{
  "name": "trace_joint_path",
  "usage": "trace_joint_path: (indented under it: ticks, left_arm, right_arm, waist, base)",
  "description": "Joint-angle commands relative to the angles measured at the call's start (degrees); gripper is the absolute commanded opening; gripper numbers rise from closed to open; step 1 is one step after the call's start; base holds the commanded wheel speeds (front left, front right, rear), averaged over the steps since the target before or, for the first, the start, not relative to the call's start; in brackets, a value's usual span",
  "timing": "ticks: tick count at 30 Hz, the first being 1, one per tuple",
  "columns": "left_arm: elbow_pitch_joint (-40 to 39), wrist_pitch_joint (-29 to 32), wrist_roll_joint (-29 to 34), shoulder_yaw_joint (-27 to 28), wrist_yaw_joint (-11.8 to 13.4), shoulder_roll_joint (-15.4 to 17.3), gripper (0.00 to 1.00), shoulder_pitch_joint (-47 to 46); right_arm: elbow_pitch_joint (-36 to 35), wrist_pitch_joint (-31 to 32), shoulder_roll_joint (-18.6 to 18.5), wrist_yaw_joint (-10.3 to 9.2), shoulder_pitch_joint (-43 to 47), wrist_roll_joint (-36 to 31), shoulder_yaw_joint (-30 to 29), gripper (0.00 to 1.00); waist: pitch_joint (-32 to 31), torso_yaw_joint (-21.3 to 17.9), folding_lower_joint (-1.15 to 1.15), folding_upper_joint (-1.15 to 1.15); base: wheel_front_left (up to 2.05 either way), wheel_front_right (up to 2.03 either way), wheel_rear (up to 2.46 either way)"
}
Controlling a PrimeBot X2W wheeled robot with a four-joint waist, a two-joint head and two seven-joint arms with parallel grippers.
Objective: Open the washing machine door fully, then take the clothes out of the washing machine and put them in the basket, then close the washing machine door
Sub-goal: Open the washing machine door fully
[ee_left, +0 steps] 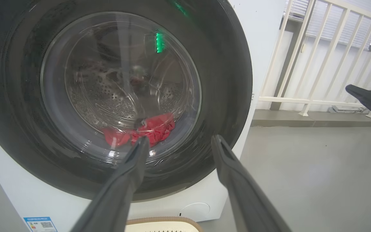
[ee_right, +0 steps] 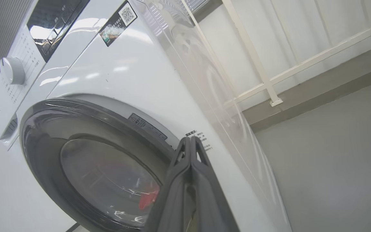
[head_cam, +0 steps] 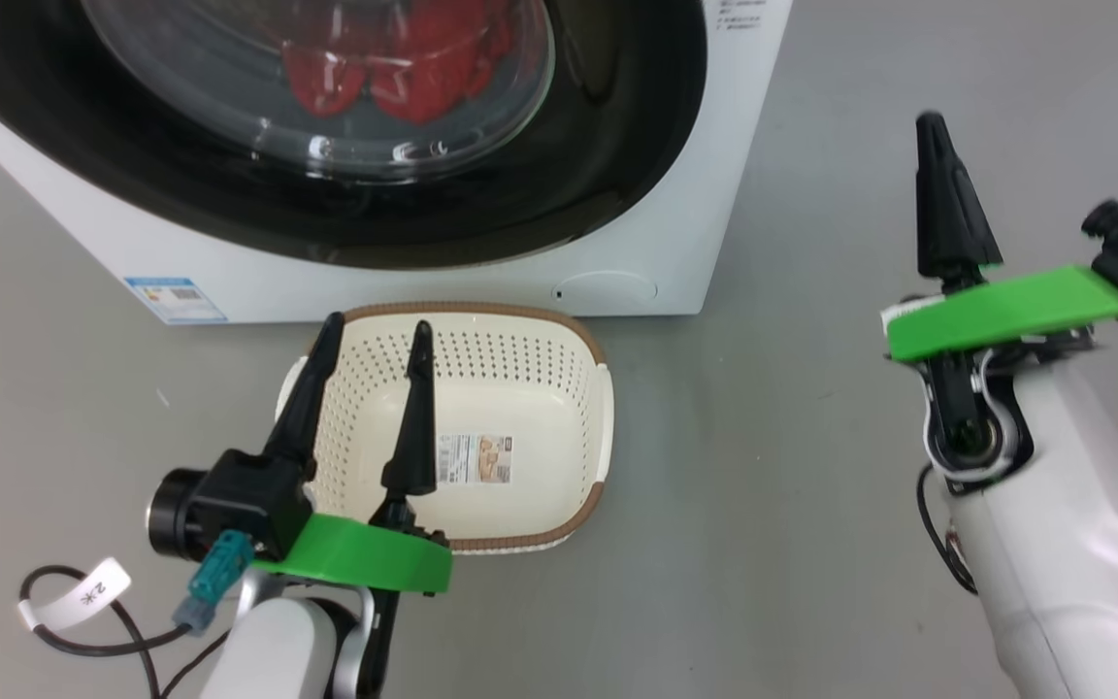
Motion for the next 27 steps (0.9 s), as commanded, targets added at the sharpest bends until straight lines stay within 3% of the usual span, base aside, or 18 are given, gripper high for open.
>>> trace_joint_path:
  ticks: [1,9,20,27]
  left_arm:
    - [-1.87,-0.45,0.59,1.42,-0.07,1.02,1.0,-2.01]
    - [-4.94,-0.45,0.62,0.96,-0.03,1.02,1.0,-2.86]
    - [-7.82,-0.45,0.48,0.34,0.15,1.02,1.0,-3.72]
    - [-8.54,-0.45,0.46,0.77,-0.16,1.02,1.0,-3.87]
  right_arm:
    - [-1.03,-0.36,0.42,0.03,-1.83,0.92,1.48,0.0]
    - [2.71,1.52,0.42,0.03,-9.56,12.21,5.39,0.0]
    - [4.2,12.01,-1.7,0.03,-17.98,25.48,3.46,0.0]
    - [6.07,17.64,-2.8,0.03,-21.97,29.99,3.49,0.0]
  waist:
    - [1.11,0.67,0.0,0.0]
    - [4.71,1.89,0.0,0.0]
    - [8.5,4.11,0.0,0.0]
    - [9.8,5.03,0.0,0.0]
  base:
    - [0.0,0.0,0.0]
    - [0.0,0.0,0.0]
    - [0.0,0.0,0.0]
    - [0.0,0.0,0.0]
